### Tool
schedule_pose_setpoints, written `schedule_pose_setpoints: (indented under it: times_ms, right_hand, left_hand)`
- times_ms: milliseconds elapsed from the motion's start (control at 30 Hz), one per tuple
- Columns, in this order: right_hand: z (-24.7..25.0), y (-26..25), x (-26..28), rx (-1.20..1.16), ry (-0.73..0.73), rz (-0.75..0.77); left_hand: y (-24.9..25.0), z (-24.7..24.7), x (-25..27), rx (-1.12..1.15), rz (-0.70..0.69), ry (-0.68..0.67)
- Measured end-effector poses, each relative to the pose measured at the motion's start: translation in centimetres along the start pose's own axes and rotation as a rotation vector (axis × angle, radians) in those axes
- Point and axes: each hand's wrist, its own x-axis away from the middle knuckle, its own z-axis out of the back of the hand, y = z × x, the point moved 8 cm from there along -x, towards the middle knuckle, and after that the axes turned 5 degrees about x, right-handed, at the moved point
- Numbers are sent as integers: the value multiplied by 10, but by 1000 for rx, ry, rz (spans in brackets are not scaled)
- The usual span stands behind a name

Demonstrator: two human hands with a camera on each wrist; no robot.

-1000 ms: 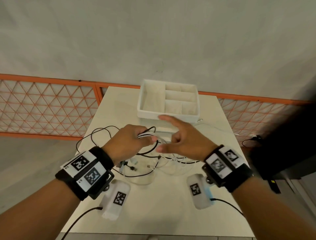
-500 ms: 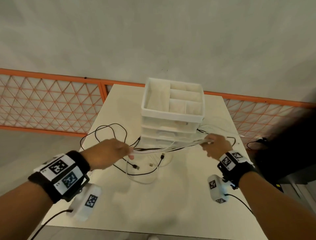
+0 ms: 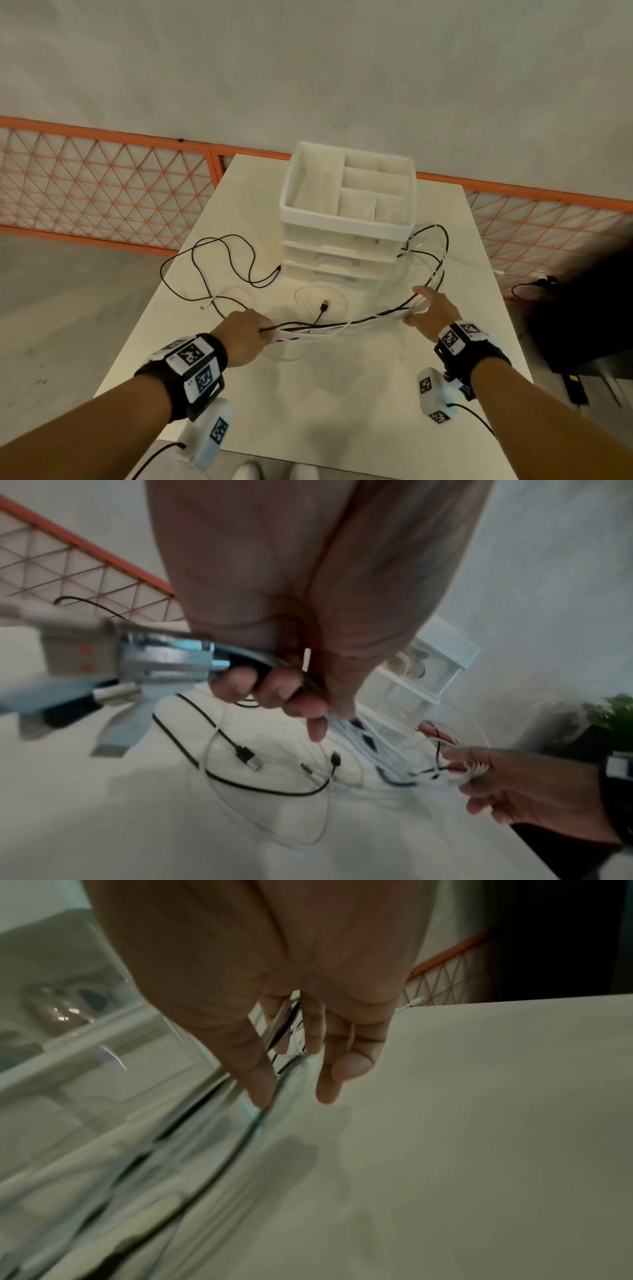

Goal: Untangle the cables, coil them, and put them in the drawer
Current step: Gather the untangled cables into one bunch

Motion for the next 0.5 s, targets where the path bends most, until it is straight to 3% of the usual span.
schedule_pose_setpoints:
  times_ms: [67, 133, 167, 233, 300, 367, 433, 500]
  right_hand:
    - [3, -4, 6, -5, -63, -3]
    - [13, -15, 15, 140, -56, 15]
    - [20, -27, 24, 182, -20, 62]
    - [22, -64, 48, 45, 5, 214]
    - [-1, -110, 85, -115, -134, 421]
    - [-41, -146, 118, -136, -322, 534]
    - [-76, -159, 125, -146, -414, 515]
    - [-90, -163, 115, -92, -365, 475]
  left_hand:
    - [6, 5, 2, -45, -25, 7]
    - [10, 14, 2, -51, -47, 76]
    - [11, 16, 1, -45, -59, 103]
    - [17, 16, 2, -37, -81, 110]
    - [24, 16, 3, -44, -130, 112]
    - [31, 18, 9, -60, -196, 120]
    - [31, 15, 15, -67, -255, 88]
    - [21, 8, 20, -60, -271, 34]
